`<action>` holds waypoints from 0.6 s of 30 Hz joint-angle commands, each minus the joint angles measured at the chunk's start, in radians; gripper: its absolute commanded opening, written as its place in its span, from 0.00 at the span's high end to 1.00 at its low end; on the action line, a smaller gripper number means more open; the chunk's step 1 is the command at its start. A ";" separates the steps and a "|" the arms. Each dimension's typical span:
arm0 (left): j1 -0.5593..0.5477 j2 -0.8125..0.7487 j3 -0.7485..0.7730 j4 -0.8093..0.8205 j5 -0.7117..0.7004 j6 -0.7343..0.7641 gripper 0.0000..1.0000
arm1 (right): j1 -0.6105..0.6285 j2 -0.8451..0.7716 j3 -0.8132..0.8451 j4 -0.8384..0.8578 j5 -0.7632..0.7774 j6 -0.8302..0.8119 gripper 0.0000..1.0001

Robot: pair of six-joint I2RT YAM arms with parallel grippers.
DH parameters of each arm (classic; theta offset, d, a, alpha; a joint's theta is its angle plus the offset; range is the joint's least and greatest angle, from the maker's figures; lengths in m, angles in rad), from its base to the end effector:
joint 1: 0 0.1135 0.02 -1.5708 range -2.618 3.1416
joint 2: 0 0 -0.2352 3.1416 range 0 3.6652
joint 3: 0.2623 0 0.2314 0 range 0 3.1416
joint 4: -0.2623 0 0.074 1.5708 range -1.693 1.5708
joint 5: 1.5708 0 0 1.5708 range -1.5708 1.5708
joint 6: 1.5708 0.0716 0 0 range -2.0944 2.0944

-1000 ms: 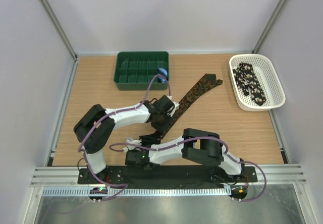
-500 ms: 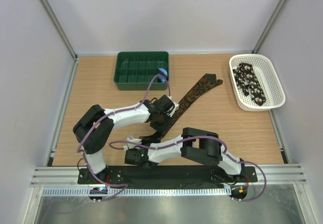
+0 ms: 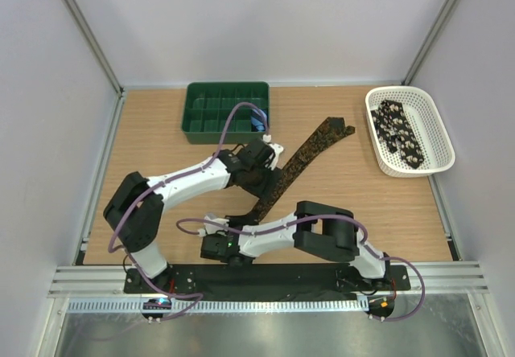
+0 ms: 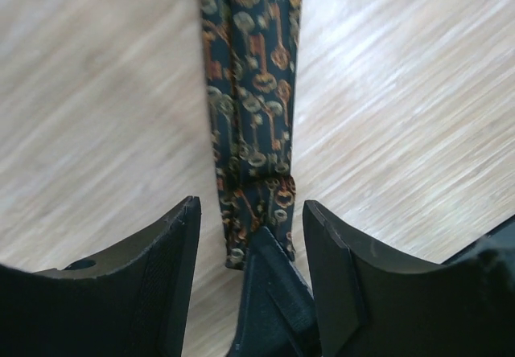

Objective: Roll the ties
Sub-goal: Roll the tie

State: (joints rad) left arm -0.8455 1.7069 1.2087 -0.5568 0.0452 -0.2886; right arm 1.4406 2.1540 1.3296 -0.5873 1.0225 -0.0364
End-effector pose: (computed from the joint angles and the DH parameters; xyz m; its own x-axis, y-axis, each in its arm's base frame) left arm 0.2289 -0.2631 0.1658 -0.7701 0.4402 -0.4616 0.5666 0.8045 -0.1781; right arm 0.1077 0.3520 0.0766 -0.1099 -0.9857 -0.1277 -0.5036 0.1660 -0.8478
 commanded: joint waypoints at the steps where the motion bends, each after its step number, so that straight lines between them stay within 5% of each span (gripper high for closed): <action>1: 0.046 -0.081 0.035 0.058 -0.038 -0.023 0.43 | 0.011 -0.089 -0.027 0.024 -0.122 0.070 0.99; 7: 0.164 -0.261 -0.044 0.185 -0.103 -0.096 0.41 | 0.007 -0.154 -0.055 0.058 -0.202 0.085 0.99; 18: 0.221 -0.608 -0.323 0.282 -0.372 -0.233 0.17 | -0.153 -0.429 -0.243 0.250 -0.709 0.161 0.99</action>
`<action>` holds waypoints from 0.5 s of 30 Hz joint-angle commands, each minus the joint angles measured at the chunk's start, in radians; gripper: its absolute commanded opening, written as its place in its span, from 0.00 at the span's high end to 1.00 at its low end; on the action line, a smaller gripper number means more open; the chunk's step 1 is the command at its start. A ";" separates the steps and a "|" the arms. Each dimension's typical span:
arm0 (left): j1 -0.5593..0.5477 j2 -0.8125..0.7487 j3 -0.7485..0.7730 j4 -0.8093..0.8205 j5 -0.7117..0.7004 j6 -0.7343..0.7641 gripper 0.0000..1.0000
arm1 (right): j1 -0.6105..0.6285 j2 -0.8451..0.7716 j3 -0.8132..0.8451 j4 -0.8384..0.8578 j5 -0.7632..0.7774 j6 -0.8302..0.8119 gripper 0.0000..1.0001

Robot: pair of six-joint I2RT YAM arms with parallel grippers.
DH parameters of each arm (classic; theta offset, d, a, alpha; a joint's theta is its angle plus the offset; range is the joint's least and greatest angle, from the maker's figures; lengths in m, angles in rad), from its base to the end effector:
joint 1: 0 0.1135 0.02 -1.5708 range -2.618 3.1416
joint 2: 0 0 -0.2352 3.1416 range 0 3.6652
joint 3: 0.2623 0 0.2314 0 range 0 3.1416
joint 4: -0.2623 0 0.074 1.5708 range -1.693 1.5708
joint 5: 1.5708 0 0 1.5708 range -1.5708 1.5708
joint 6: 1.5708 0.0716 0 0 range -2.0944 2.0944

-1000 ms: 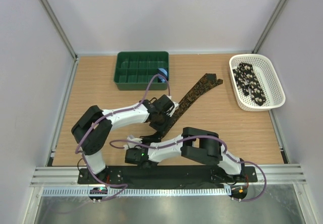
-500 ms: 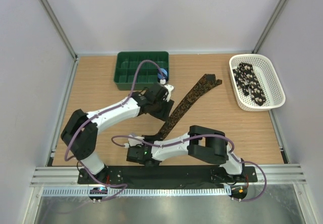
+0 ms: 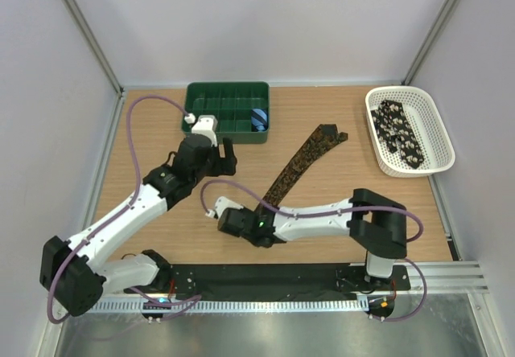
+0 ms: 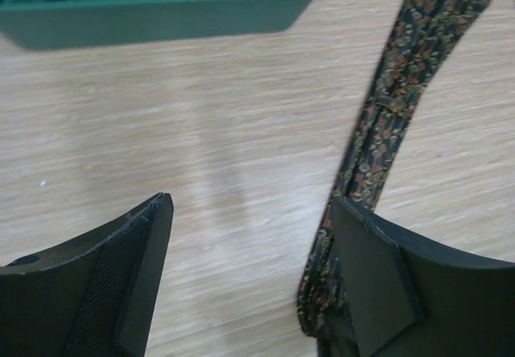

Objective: Roll the ties
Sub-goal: Roll the tie

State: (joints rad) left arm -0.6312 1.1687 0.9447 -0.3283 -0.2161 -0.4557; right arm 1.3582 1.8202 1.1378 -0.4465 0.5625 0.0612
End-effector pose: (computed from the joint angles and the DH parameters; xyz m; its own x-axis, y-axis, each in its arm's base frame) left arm 0.2365 -0.1539 0.2633 -0.5691 -0.1164 -0.8140 0.1988 0.9411 -0.2736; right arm 0.1105 0.3310 0.1254 -0.2380 -0.8574 -0.4563 -0.7656 0.4547 -0.4550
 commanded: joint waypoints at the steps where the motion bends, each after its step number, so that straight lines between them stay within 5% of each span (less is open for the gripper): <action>1: 0.007 -0.093 -0.110 0.072 -0.123 -0.072 0.16 | -0.096 -0.111 -0.084 0.139 -0.297 0.069 0.99; 9: 0.007 -0.270 -0.293 0.152 -0.166 -0.090 0.10 | -0.348 -0.191 -0.185 0.235 -0.769 0.109 0.99; 15: 0.007 -0.357 -0.428 0.323 -0.045 -0.054 0.10 | -0.505 -0.153 -0.226 0.325 -1.096 0.153 0.99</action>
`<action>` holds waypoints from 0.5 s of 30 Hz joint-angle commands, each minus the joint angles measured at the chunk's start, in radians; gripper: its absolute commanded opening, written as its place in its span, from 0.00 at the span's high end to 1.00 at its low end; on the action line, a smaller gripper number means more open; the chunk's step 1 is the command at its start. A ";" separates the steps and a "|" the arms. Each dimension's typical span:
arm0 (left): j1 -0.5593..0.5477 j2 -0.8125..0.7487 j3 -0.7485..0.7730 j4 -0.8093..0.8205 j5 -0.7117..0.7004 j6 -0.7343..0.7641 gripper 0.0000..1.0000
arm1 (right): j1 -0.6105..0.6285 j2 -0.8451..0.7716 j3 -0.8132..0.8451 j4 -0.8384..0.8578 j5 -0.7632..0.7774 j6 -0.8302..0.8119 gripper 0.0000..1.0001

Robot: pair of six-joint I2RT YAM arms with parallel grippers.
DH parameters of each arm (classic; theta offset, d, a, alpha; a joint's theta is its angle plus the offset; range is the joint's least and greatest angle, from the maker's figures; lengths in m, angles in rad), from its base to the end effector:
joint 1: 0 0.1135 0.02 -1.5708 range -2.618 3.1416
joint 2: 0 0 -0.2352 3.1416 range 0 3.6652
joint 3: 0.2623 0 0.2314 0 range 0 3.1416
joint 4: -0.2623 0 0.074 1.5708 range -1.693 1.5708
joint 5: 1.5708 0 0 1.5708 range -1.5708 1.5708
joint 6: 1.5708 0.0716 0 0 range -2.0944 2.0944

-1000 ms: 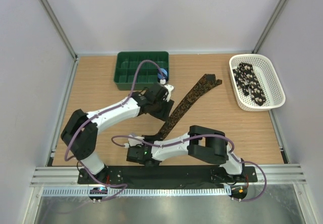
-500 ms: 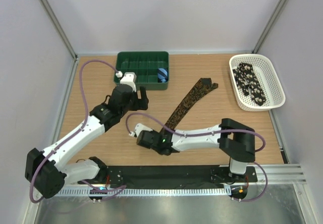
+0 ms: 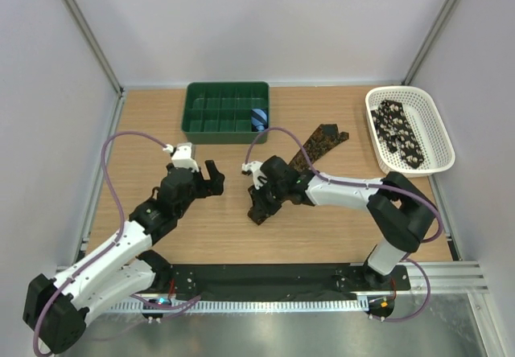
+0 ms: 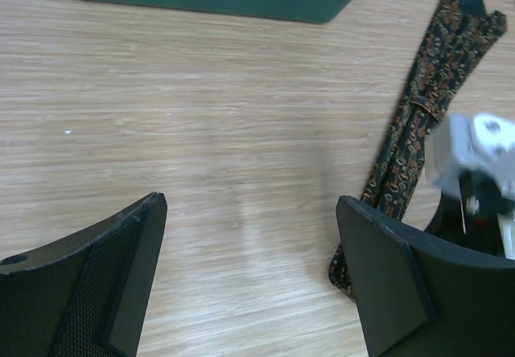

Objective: Roll the ties
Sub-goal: Roll the tie

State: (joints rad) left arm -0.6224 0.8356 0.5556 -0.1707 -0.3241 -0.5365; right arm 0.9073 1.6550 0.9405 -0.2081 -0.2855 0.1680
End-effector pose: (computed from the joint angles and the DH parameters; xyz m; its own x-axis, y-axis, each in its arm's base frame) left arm 0.1931 -0.1105 0.2221 -0.4676 -0.2608 -0.8446 0.0939 0.9354 -0.3409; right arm 0.1899 0.2756 0.1330 -0.6280 -0.5428 -0.5577 -0.7665 0.5556 0.3223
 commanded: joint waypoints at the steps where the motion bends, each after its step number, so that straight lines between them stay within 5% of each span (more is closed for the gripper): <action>1: -0.002 -0.027 -0.071 0.192 0.085 0.045 0.10 | -0.068 0.025 -0.035 0.101 -0.280 0.060 0.99; 9: -0.026 0.014 -0.227 0.497 0.348 0.181 0.14 | -0.169 0.149 -0.048 0.202 -0.509 0.117 0.99; 15: -0.135 0.111 -0.232 0.531 0.378 0.331 0.13 | -0.211 0.207 -0.039 0.230 -0.560 0.119 0.99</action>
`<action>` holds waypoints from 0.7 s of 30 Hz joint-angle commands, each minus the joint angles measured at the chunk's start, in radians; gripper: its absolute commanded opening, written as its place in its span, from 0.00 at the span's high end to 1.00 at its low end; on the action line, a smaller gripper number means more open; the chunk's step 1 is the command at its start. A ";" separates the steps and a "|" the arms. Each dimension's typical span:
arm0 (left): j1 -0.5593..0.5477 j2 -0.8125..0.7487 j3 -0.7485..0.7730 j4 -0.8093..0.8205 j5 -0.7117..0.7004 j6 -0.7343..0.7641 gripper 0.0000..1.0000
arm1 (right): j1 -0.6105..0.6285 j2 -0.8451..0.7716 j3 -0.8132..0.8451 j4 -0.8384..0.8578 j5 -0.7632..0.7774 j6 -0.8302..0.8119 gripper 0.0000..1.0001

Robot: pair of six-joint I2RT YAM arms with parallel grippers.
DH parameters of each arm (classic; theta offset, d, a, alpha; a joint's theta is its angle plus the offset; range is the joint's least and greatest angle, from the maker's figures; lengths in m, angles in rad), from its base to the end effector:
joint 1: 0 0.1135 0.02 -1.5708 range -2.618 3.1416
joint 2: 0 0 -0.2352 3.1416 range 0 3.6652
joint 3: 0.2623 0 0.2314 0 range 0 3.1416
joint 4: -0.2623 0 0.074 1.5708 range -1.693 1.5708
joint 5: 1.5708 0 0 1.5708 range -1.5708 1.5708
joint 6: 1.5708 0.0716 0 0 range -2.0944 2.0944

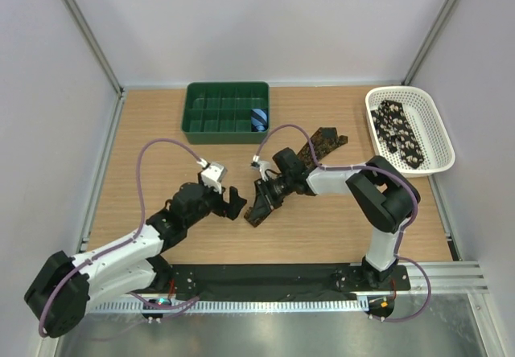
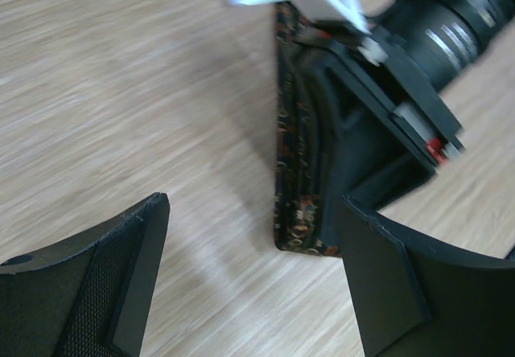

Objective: Roll the ties
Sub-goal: Roll the tie

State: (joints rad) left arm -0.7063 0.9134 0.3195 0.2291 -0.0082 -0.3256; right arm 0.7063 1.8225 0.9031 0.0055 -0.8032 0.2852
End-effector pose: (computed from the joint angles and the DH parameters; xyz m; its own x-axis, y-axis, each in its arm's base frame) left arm 0.1762 -0.1495 0.1724 -0.4629 -0.0255 -0.8861 0.5226 0.7995 -0.2961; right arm 0.2232 0.2581 0.1020 -0.7990 -0.4248 -0.4257 -0.5838 0.3779 0.7186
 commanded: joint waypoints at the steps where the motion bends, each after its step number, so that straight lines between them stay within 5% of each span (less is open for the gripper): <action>1: -0.070 0.045 0.006 0.134 0.063 0.140 0.13 | -0.013 0.044 0.000 0.013 -0.042 0.000 0.99; 21: -0.197 0.421 0.240 0.000 0.120 0.286 0.12 | -0.085 0.120 -0.116 0.287 -0.146 0.128 0.99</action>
State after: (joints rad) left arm -0.8894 1.2903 0.4873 0.2535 0.0776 -0.0872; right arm 0.6289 1.9041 0.8192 0.2615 -0.9878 0.4091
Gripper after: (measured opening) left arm 0.886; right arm 0.199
